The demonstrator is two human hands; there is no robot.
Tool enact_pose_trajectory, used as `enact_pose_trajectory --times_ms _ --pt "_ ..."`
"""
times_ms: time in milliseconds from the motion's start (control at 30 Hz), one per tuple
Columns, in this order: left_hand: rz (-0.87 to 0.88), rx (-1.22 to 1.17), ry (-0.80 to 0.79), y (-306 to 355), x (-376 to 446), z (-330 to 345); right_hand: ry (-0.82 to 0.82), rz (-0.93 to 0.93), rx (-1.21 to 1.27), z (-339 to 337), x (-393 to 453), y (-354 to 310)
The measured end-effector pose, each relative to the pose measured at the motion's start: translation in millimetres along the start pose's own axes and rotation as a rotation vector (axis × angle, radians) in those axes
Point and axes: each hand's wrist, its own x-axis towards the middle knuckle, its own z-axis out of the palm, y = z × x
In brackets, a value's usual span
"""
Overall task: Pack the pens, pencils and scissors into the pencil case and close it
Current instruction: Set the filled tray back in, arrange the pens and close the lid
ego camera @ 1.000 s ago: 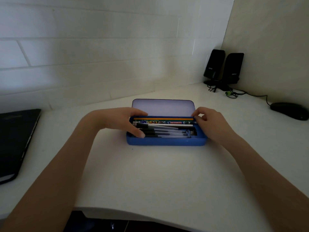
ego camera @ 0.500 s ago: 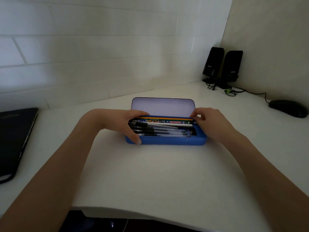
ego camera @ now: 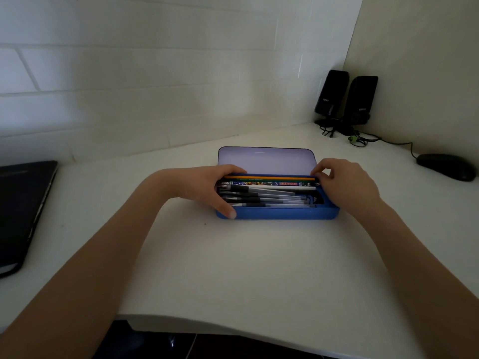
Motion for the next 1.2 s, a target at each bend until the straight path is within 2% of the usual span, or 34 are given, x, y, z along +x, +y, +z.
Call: enact_pose_trajectory --times_ms 100,200,333,500,833,900,1000,1033,1133,1200 --pt "0.008 -0.010 0.024 -7.9 -5.1 -8.5 0.069 -0.044 0.049 -5.5 -1.2 -4.0" --pt "0.032 -0.039 0.060 -11.7 -7.8 -13.1 0.061 -0.120 0.123 -11.0 -2.0 -8.6" --pt "0.025 -0.008 0.052 -10.3 -7.4 -13.3 -0.040 -0.234 0.231 -12.8 -5.7 -18.2" --pt "0.012 0.009 0.011 -12.1 -5.9 -13.8 -0.154 -0.312 0.194 -11.9 -10.1 -26.8" --pt "0.001 0.041 0.001 -8.1 -5.4 -10.3 -0.231 -0.294 0.136 -18.2 -8.2 -22.9" --pt "0.012 0.044 0.028 -7.5 -6.1 -10.4 -0.180 -0.268 0.145 -22.7 -6.1 -18.5" --pt "0.025 0.049 0.052 -7.5 -7.2 -10.9 0.017 -0.224 0.135 -23.6 -1.6 -9.7" --pt "0.027 0.052 0.055 -7.3 -7.3 -11.1 0.026 -0.199 0.149 -19.8 -1.5 -7.8" --pt "0.023 0.059 0.063 -6.3 -7.3 -11.5 -0.147 -0.126 0.276 1.7 -4.5 -8.0" --pt "0.008 0.080 0.064 -6.8 -7.3 -12.1 -0.192 -0.059 0.392 12.7 -4.2 -9.6"
